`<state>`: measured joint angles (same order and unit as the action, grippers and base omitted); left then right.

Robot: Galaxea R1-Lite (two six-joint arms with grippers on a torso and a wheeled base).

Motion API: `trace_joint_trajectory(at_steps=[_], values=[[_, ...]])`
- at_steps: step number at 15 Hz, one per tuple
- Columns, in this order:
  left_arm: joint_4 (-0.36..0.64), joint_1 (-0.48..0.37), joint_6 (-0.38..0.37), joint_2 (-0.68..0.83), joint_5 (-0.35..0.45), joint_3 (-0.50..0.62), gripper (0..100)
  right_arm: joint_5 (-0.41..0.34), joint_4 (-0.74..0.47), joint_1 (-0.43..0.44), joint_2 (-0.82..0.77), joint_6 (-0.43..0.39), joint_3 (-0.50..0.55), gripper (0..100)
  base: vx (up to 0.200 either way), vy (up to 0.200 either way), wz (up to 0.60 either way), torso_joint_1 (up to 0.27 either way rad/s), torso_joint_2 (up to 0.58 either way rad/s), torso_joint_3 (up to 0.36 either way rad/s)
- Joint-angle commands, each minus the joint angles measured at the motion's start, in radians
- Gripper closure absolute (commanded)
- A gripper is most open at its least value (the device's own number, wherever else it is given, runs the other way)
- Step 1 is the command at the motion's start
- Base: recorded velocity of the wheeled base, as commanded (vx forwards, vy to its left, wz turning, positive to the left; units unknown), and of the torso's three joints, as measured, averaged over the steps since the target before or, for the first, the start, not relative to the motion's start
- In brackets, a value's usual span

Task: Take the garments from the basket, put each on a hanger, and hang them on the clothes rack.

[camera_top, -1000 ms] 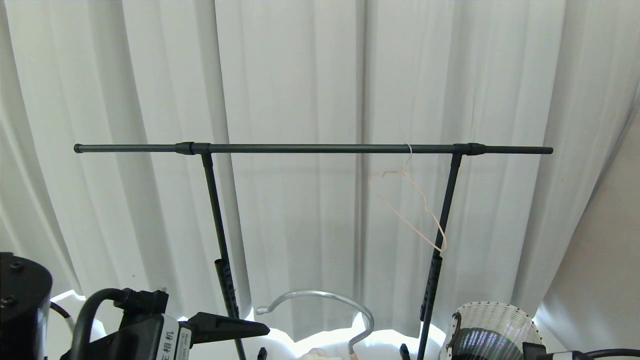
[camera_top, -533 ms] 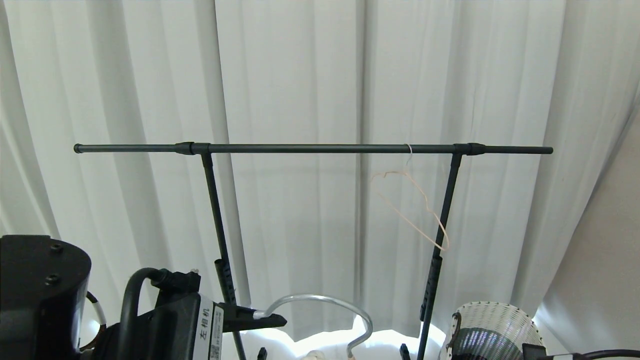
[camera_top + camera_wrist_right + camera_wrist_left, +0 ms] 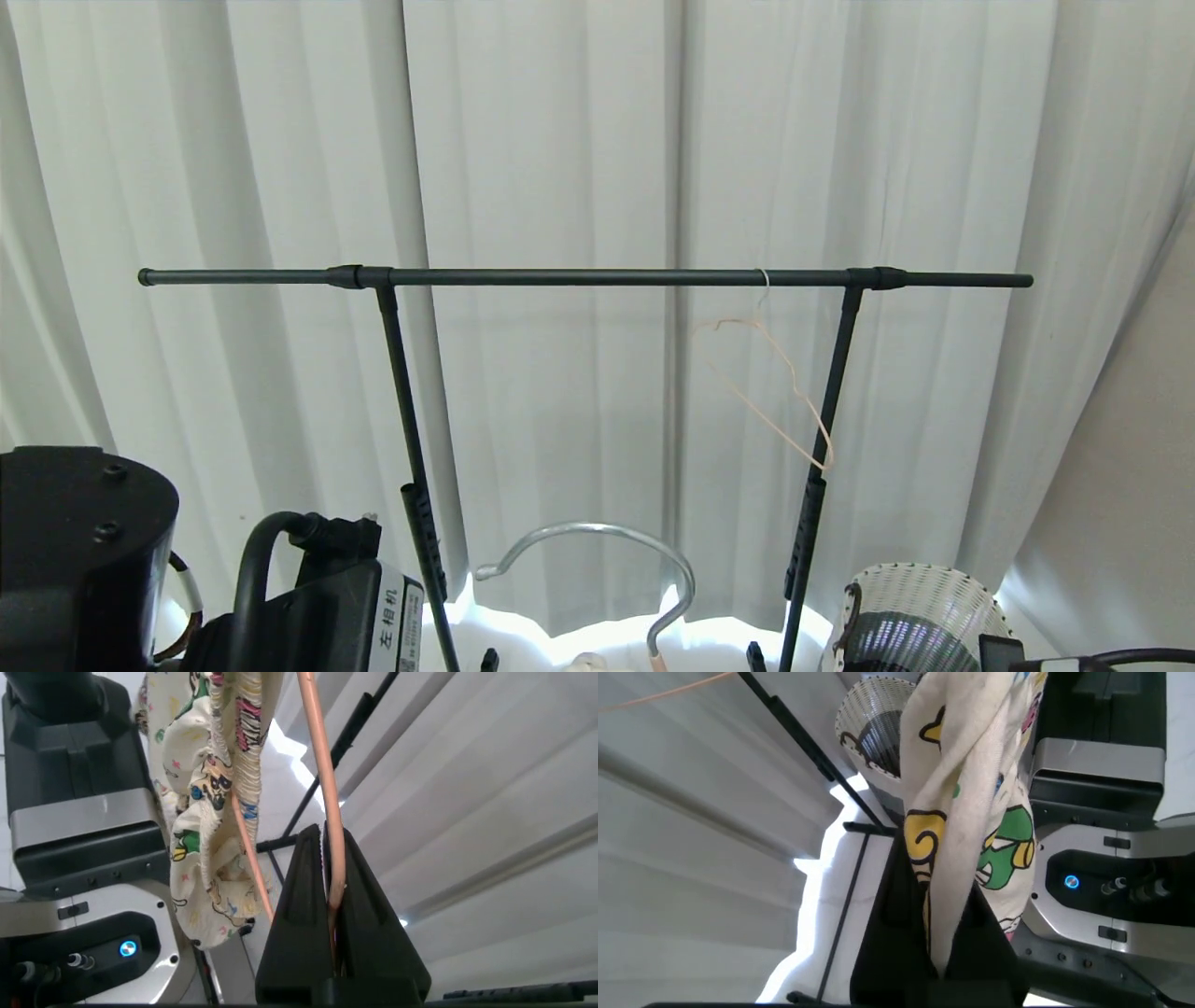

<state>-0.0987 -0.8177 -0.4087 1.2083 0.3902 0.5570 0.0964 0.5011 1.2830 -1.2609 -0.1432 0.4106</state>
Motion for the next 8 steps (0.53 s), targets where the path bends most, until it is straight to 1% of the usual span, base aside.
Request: trace_joint_trajectory(at_steps=[1,4,6,7,8], values=[[-0.001,0.000,0.001,0.000,-0.001,0.000,100,-0.001,-0.003,0.001,-0.002,-0.015,-0.004,0,0.000,0.000,0.00,0.000,0.00,0.000],[-0.001,0.002,0.001,-0.006,-0.007,-0.012,100,0.014,-0.004,0.001,-0.002,-0.033,-0.016,0,0.000,0.000,0.00,0.000,0.00,0.000],[-0.001,0.014,0.001,-0.027,-0.034,-0.045,100,0.071,-0.004,-0.005,0.009,-0.033,-0.030,0,0.000,0.000,0.00,0.000,0.00,0.000],[-0.001,0.034,0.001,-0.053,-0.091,-0.080,100,0.123,-0.004,-0.022,0.024,-0.032,-0.033,0,0.000,0.000,0.00,0.000,0.00,0.000],[-0.001,0.048,0.001,-0.075,-0.133,-0.108,100,0.144,-0.007,-0.045,0.037,-0.030,-0.041,0,0.000,0.000,0.00,0.000,0.00,0.000]])
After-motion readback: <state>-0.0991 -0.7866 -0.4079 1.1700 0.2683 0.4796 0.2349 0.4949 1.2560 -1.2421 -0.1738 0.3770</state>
